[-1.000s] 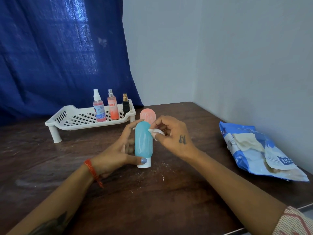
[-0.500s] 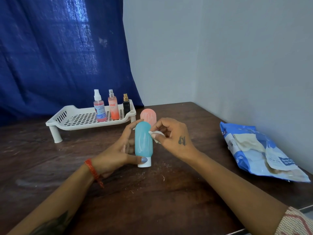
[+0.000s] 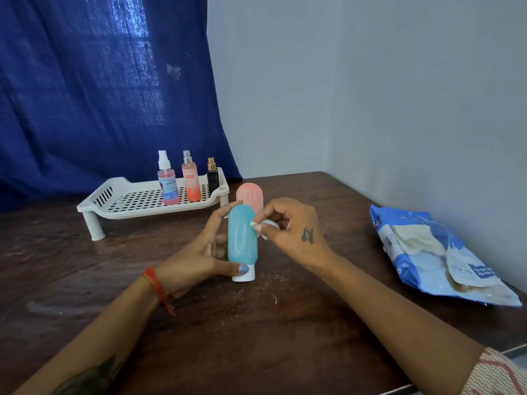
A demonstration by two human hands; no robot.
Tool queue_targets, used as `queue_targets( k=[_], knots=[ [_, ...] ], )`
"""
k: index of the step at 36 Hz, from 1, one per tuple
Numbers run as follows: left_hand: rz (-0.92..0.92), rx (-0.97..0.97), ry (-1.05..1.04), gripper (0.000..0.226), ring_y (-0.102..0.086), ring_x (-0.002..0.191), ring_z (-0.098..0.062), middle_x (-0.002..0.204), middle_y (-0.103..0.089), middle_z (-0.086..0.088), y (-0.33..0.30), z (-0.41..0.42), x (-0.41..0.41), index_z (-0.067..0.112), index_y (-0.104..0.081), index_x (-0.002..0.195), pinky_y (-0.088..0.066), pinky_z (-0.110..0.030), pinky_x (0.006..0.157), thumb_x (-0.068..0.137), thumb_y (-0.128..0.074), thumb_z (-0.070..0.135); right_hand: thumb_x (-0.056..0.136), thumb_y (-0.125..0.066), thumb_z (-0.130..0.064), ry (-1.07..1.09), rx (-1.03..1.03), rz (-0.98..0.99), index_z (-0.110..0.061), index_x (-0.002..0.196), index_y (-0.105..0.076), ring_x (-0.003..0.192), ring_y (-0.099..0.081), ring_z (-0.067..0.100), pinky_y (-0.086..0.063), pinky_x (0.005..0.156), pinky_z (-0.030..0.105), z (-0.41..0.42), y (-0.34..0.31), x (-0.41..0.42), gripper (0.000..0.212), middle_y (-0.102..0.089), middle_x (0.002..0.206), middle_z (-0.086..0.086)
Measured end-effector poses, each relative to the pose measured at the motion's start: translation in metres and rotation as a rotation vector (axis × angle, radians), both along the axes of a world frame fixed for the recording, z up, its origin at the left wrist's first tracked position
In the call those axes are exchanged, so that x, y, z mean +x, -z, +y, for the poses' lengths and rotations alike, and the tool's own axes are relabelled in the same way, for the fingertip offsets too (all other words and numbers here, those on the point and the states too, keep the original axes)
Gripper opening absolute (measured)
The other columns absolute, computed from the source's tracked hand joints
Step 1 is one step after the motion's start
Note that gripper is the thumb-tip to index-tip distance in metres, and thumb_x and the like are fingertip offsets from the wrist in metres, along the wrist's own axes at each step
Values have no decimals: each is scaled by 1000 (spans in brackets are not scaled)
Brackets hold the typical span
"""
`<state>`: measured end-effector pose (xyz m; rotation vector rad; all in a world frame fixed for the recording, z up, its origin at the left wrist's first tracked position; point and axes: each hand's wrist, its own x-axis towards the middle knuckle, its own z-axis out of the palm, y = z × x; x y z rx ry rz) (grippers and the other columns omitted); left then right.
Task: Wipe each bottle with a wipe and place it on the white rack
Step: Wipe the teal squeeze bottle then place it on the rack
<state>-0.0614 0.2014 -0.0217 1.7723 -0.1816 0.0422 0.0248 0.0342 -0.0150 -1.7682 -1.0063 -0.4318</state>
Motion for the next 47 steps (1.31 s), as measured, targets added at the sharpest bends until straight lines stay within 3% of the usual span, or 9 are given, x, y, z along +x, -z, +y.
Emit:
queue_targets(
  k=[2,6,11,17,26,34,39,43,47],
  knots=[
    [-19,11,-9,104,-63,111,-24,130,-55,-7,0,0,0,54,-25,133,-52,-41,93,61,-78,1,76,-74,-11,-21,3,-23,-12,79,-71,73,-62,7,-50,65,12,-1,-1,0,5,-65,81,-6],
    [-50,29,-6,105,-64,110,-26,130,-58,-6,1,1,1,53,-28,133,-54,-40,90,55,-84,11,73,-76,-6,-98,-32,-13,-9,76,-72,76,-63,11,-55,69,25,-3,-2,0,5,-68,80,-2],
    [-34,47,-4,105,-64,110,-25,133,-55,-6,-1,1,1,54,-26,132,-53,-40,92,54,-84,14,69,-74,-3,-172,-86,65,-9,70,-71,71,-61,8,-50,65,14,-5,0,0,7,-66,75,-5],
    [-4,39,-12,105,-63,112,-24,133,-55,-7,-2,2,0,53,-23,134,-50,-43,96,63,-80,-1,71,-74,-4,-50,-88,59,-12,73,-71,71,-60,3,-46,62,7,-2,1,0,9,-64,73,-10],
    [-5,24,-8,103,-63,111,-24,133,-55,-7,-4,0,-1,52,-24,133,-52,-40,94,66,-76,-7,72,-76,-6,-148,-75,-8,-8,77,-73,75,-62,8,-52,67,16,-5,-2,-1,6,-66,79,-6],
    [-2,25,-4,102,-62,113,-24,133,-54,-6,-3,1,-1,54,-26,132,-51,-41,95,61,-80,2,71,-74,-5,-85,-130,56,-11,70,-70,70,-60,5,-49,63,10,-4,0,0,7,-62,70,-11],
    [-3,15,-12,103,-61,114,-25,136,-52,-5,-2,4,0,54,-26,132,-50,-44,96,62,-79,2,74,-73,-7,-34,-71,1,-13,77,-72,77,-62,5,-50,66,9,-2,1,1,6,-63,76,-12],
    [1,15,-9,105,-62,113,-25,135,-53,-7,-1,4,0,53,-24,135,-50,-45,95,61,-80,3,74,-75,-8,-118,-71,2,-11,79,-74,76,-63,8,-54,69,19,-4,-2,-1,6,-67,81,-7],
    [13,9,0,105,-60,116,-25,138,-50,-7,-2,4,1,56,-27,132,-50,-44,97,55,-85,13,71,-76,-4,-210,-160,95,-7,75,-73,74,-63,11,-52,68,17,-7,-5,-3,6,-67,80,1]
  ],
)
